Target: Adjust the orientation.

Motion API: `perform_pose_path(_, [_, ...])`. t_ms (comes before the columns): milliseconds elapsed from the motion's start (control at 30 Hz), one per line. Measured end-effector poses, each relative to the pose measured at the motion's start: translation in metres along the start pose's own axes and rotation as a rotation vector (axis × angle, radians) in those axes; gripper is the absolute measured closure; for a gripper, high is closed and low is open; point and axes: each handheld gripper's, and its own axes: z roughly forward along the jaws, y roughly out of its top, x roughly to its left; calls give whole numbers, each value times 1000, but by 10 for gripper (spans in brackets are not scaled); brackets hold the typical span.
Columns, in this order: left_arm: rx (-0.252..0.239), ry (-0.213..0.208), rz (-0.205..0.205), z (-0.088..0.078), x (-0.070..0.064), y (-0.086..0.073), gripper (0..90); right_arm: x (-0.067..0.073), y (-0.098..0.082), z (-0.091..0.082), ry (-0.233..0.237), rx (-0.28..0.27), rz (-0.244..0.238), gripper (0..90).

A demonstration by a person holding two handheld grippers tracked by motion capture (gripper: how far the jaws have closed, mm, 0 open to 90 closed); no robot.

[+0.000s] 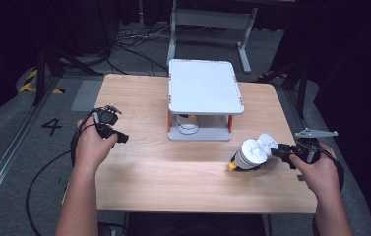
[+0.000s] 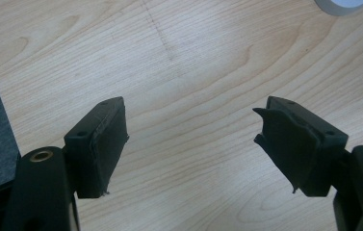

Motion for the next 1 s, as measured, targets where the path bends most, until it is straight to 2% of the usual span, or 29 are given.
perform_pose_path(200, [10, 1, -3, 5, 5, 0, 252, 6, 13, 11, 0, 63, -34, 719])
perform_pose_path(333, [6, -4, 3, 4, 4, 1, 252, 10, 19, 17, -4, 46, -52, 772])
perform_pose_path(433, [11, 0, 5, 4, 3, 0, 253, 9, 20, 19, -7, 45, -45, 805])
perform_pose_path(567, [8, 2, 2, 2, 3, -1, 252, 10, 20, 22, 2, 44, -41, 814])
perform_pose_path(667, [0, 3, -1, 0, 1, 0, 252, 12, 19, 27, 5, 56, -54, 788])
perform_pose_path(767, [1, 1, 11, 2, 0, 2, 252, 7, 14, 35, -3, 44, -49, 767])
perform_pose_path(867, [11, -6, 21, 5, 0, 4, 252, 6, 12, 36, 0, 38, -39, 787])
perform_pose_path(1000, [11, -12, 26, 5, 0, 4, 250, 7, 11, 35, 3, 62, -36, 821])
